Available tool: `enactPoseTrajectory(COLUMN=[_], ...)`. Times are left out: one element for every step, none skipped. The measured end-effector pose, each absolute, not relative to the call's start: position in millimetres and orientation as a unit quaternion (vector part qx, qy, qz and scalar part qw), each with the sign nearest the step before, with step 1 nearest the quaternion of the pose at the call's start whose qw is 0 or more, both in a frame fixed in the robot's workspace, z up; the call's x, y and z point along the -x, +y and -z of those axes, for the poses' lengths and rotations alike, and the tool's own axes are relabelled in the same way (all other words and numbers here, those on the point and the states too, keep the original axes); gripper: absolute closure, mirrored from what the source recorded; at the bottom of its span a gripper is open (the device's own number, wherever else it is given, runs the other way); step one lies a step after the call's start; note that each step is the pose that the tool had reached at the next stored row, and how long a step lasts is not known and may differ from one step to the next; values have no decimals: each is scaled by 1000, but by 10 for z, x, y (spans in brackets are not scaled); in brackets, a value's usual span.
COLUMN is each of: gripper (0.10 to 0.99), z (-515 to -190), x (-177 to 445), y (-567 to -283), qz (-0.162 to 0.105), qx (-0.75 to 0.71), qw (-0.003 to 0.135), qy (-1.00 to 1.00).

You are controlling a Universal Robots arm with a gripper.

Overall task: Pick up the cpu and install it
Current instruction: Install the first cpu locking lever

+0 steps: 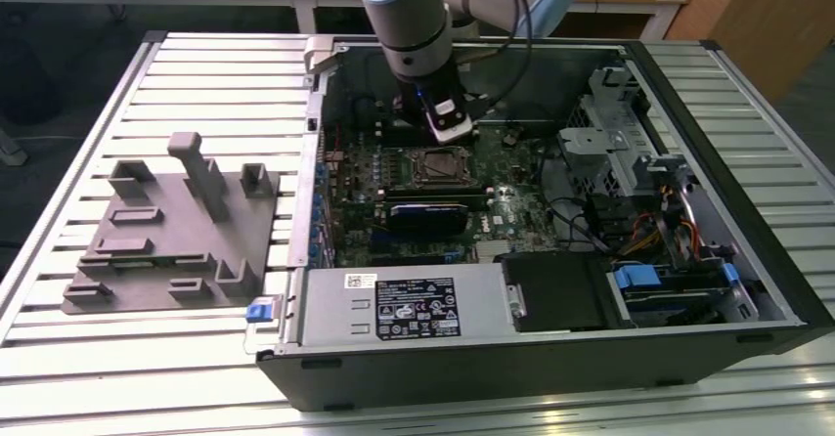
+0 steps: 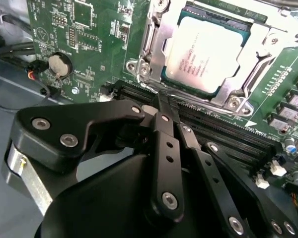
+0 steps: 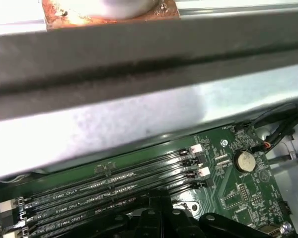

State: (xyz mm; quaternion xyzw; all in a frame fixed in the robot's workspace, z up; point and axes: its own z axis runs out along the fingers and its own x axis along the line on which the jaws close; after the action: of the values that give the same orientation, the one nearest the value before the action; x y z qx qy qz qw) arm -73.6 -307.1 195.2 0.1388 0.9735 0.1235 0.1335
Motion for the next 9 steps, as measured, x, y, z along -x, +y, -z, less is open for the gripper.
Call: enactPoseTrajectory(gripper=[980, 980, 980, 980, 980, 980, 980, 980, 980], z=[-1969, -1984, -2001, -2017, -2032, -2048, -2064, -2081, -2098], x=[736, 736, 736, 736, 736, 736, 736, 736, 736], y=[-3071, -3071, -3071, -3071, -3071, -3071, -3071, -3071, -3072], qz=[-123, -123, -123, -123, -123, -123, -123, -123, -123], qx=[-139, -139, -139, -139, -139, -139, -139, -139, -139], qw=[133, 133, 133, 133, 133, 133, 133, 133, 133], qy=[973, 974, 973, 973, 973, 973, 973, 973, 973])
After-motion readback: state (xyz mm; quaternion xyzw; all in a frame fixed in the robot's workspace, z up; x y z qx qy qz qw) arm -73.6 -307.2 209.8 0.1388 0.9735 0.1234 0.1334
